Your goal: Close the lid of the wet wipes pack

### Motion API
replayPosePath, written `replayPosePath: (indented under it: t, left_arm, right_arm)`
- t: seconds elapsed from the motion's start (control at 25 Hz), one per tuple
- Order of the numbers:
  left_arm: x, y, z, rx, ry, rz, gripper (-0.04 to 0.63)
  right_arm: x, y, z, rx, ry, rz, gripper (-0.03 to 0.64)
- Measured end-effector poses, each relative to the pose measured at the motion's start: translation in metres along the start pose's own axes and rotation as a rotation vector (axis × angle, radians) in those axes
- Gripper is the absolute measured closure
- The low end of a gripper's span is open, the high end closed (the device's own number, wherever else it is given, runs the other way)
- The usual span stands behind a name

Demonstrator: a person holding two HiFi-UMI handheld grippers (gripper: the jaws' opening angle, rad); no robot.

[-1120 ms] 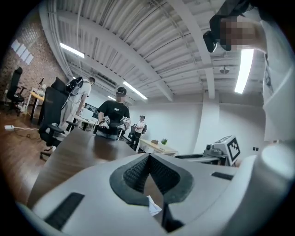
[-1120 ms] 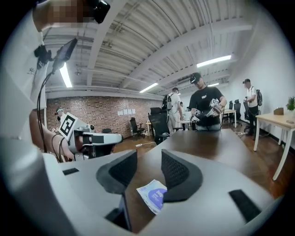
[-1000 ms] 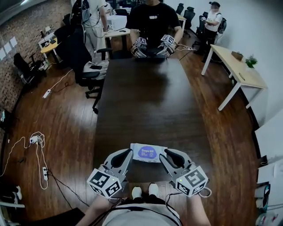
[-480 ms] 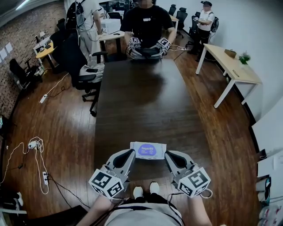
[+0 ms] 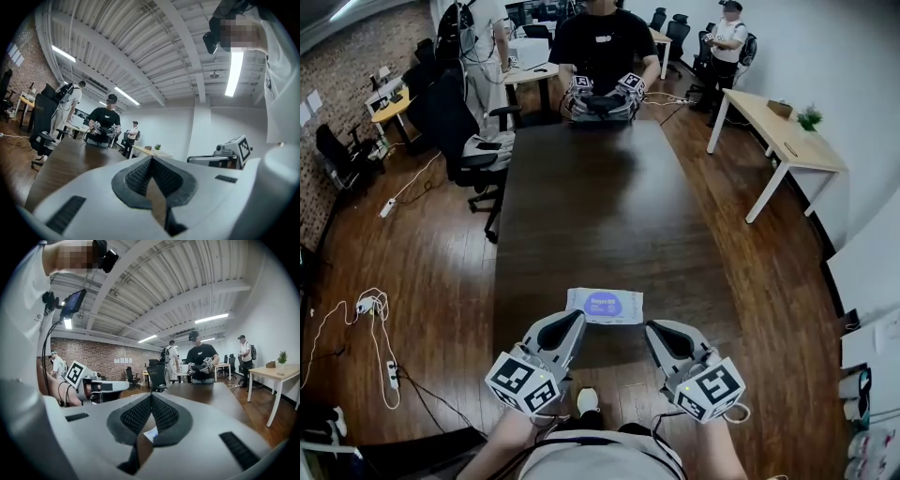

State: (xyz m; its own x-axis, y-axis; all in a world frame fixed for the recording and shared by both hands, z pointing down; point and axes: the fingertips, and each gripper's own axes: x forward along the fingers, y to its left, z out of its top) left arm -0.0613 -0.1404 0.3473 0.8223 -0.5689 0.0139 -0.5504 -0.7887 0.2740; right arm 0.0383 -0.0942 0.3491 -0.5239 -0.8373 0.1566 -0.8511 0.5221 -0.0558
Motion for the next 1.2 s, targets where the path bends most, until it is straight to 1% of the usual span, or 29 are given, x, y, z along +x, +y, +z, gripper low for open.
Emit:
replayPosePath:
  t: [0.08, 0.16, 0.32, 0.48, 0.64, 0.76, 0.92, 1.2]
  left_arm:
    - [-0.005, -0.014, 0.001, 0.004, 0.003, 0.011, 0.594]
    - [-0.010, -0.035, -0.002, 0.011, 0.002, 0.017, 0.594]
    - [-0.024, -0.093, -0.011, 0.015, -0.009, 0.038, 0.594]
    - [-0.047, -0.148, -0.029, 0.011, -0.031, 0.068, 0.594]
    - [-0.080, -0.196, -0.050, 0.007, -0.015, 0.108, 0.594]
    - [-0.107, -0.217, -0.056, 0.008, -0.017, 0.133, 0.594]
    - [-0.129, -0.236, -0.048, 0.031, -0.030, 0.161, 0.594]
    - [-0.151, -0.248, -0.042, 0.053, -0.038, 0.141, 0.594]
  right_arm:
    - [-0.015, 0.008, 0.002, -0.017, -0.008, 0.014, 0.609]
    - [-0.036, 0.014, 0.003, -0.006, -0.025, 0.026, 0.609]
    - [-0.088, 0.031, -0.008, 0.022, -0.044, 0.047, 0.609]
    - [-0.141, 0.048, -0.022, 0.037, -0.062, 0.053, 0.609]
    - [-0.192, 0.068, -0.034, 0.057, -0.055, 0.069, 0.609]
    - [-0.217, 0.085, -0.036, 0.063, -0.058, 0.083, 0.609]
    - [-0.239, 0.100, -0.032, 0.070, -0.085, 0.097, 0.609]
    - [-0.246, 0.129, -0.024, 0.054, -0.096, 0.102, 0.609]
